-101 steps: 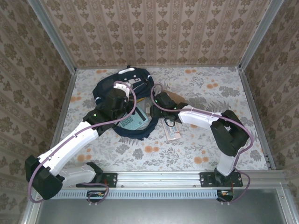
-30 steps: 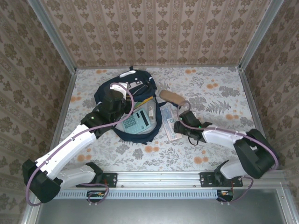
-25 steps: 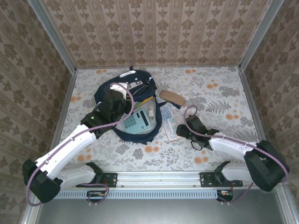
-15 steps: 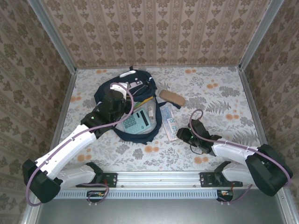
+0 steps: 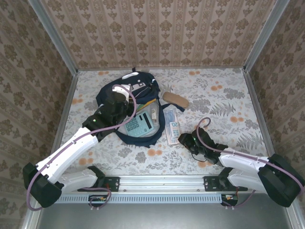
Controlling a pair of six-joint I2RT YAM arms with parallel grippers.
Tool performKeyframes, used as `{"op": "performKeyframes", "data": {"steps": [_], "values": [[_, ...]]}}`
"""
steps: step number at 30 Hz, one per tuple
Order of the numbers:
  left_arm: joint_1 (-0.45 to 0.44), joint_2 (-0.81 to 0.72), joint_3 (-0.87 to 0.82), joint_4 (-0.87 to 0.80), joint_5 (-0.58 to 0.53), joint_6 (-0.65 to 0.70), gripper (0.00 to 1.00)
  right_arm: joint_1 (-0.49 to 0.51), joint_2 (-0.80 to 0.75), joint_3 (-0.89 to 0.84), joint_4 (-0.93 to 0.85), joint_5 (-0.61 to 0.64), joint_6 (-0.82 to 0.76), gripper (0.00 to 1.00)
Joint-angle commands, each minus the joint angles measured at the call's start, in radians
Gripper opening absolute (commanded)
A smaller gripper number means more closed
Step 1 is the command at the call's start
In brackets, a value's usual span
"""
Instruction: Pack the student bag
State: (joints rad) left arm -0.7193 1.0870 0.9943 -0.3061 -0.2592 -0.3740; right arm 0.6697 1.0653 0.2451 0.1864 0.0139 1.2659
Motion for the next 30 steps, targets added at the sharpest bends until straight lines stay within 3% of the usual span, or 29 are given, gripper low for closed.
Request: {"op": "performKeyframes", "data": {"steps": [1,6,14,22,30], "values": [[0.009,-0.024,0.0,0.038,-0.024,-0.014,0.0,0.019,-0.046,-0.014,-0.063,0.062,0.058,0.53],[0.009,-0.022,0.0,0.04,-0.024,-0.014,0.0,0.082,-0.036,-0.013,-0.033,0.085,0.111,0.6],[0.008,-0.022,0.002,0.038,-0.023,-0.013,0.0,0.147,0.148,0.019,0.106,0.099,0.176,0.62],[0.009,-0.022,0.002,0.038,-0.022,-0.014,0.0,0.151,0.416,0.04,0.405,0.094,0.209,0.58],[0.009,-0.022,0.002,0.038,-0.025,-0.011,0.0,0.147,0.466,0.04,0.504,0.237,0.173,0.54]]}}
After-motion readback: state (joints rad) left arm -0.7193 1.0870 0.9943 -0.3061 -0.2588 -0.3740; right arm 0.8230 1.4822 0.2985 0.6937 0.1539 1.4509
